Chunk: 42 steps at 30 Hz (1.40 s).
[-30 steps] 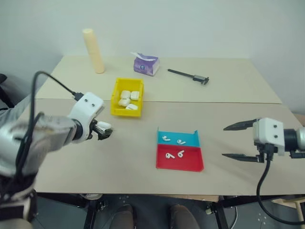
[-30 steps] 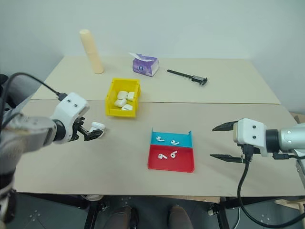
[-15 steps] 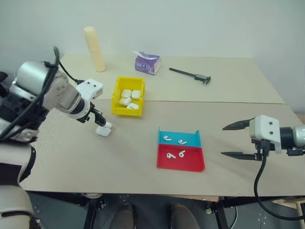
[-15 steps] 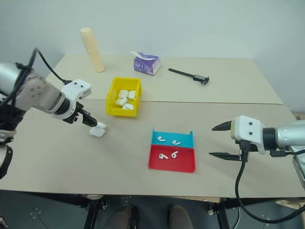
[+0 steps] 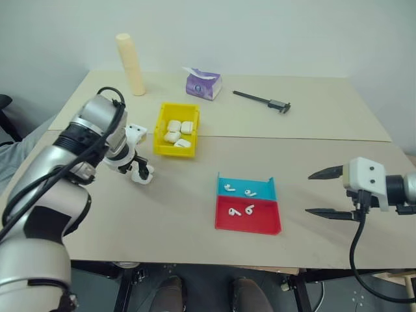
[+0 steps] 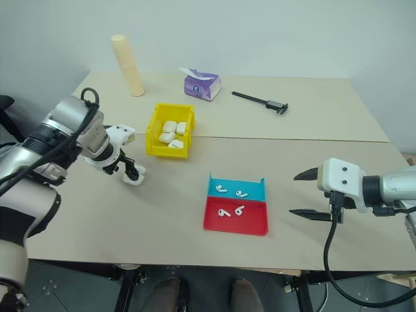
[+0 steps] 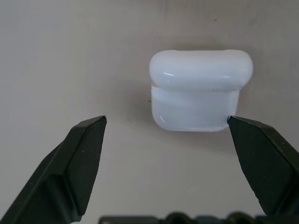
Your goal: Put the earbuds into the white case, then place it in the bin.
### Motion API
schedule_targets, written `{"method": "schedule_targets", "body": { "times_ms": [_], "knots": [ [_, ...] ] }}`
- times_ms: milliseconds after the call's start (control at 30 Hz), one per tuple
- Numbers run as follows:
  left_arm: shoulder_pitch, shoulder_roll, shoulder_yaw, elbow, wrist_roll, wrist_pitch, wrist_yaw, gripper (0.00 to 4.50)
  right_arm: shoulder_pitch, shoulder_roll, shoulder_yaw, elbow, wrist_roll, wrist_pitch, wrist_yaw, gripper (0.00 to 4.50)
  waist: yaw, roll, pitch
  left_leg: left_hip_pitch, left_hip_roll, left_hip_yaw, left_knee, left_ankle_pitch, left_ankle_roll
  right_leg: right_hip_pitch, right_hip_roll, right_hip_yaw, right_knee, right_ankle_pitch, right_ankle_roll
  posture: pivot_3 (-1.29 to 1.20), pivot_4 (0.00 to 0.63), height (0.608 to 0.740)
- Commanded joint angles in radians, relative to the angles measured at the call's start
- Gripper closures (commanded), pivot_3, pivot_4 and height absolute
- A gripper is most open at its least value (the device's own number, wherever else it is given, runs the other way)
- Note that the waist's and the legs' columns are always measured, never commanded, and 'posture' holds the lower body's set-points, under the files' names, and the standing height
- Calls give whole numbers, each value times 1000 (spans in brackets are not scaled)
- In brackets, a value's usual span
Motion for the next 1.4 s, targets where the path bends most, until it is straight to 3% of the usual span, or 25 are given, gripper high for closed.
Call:
{"method": "schedule_targets", "body": {
  "times_ms": [33,933,1033,1167,1400],
  "knots": [
    [-31,-17,-8,54,65,-12,-101,0,14,-9,-31,-27,-11,1,-18,43,0,0,0,0,0,0,0,0,0,0,0,0,0,0,0,0,150,740],
    [-5,-90,-14,198,252,-44,-326,0,60,-8,-18,-40,-79,-7,-69,43,-3,0,0,-1,0,-2,0,0,0,0,0,0,0,0,0,0,150,740],
    [-1,-96,-14,222,269,-62,-337,586,65,-7,-13,-42,-91,-6,-71,0,-3,0,0,-1,0,-2,0,0,0,0,0,0,0,0,0,0,150,740],
    [1,-110,5,262,302,-87,-330,1738,66,-1,-21,-47,-91,-3,-74,0,-3,0,0,-1,0,-2,0,0,0,0,0,0,0,0,0,0,150,740],
    [7,-98,22,198,335,-124,-368,1738,67,-3,-33,-50,-90,-4,-78,0,-3,0,0,1,0,-2,1,0,0,0,0,0,2,0,0,0,150,740]
  ]
}}
